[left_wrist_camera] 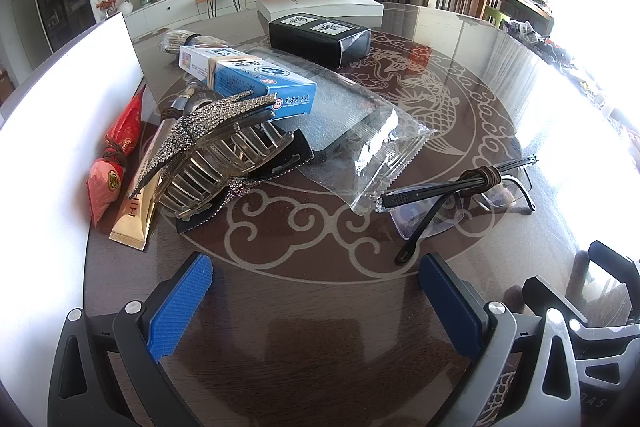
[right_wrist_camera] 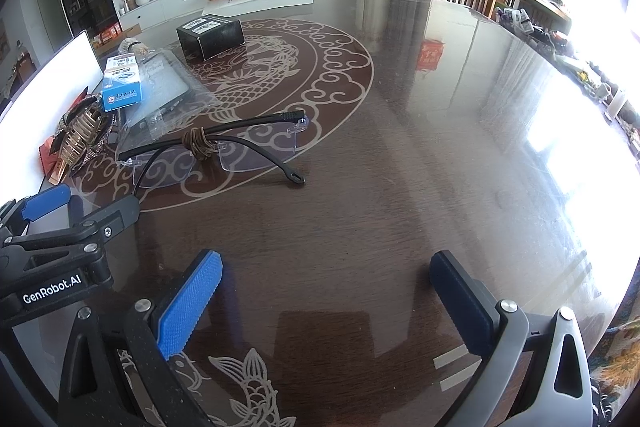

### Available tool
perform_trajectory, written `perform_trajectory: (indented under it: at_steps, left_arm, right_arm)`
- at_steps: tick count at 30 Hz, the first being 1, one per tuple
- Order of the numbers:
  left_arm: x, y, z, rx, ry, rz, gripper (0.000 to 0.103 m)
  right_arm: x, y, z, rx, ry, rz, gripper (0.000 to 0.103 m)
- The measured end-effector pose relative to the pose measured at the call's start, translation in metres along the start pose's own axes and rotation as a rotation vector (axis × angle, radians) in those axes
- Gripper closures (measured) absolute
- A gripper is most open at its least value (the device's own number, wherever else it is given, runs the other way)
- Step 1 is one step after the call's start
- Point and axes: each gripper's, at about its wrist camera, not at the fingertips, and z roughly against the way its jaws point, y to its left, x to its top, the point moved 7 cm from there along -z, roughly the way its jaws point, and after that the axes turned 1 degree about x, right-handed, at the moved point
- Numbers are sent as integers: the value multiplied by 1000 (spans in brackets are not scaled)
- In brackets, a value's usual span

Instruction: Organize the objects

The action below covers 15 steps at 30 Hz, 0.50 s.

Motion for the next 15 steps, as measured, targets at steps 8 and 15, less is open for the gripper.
perform_trajectory:
  at_steps: [8, 15]
  left_arm:
    - [0, 0, 0, 0, 0, 0, 0]
    - [0, 0, 0, 0, 0, 0, 0]
  right_arm:
    - [0, 1, 0, -1, -2, -1, 0]
    - [0, 1, 0, 0, -2, 0, 0]
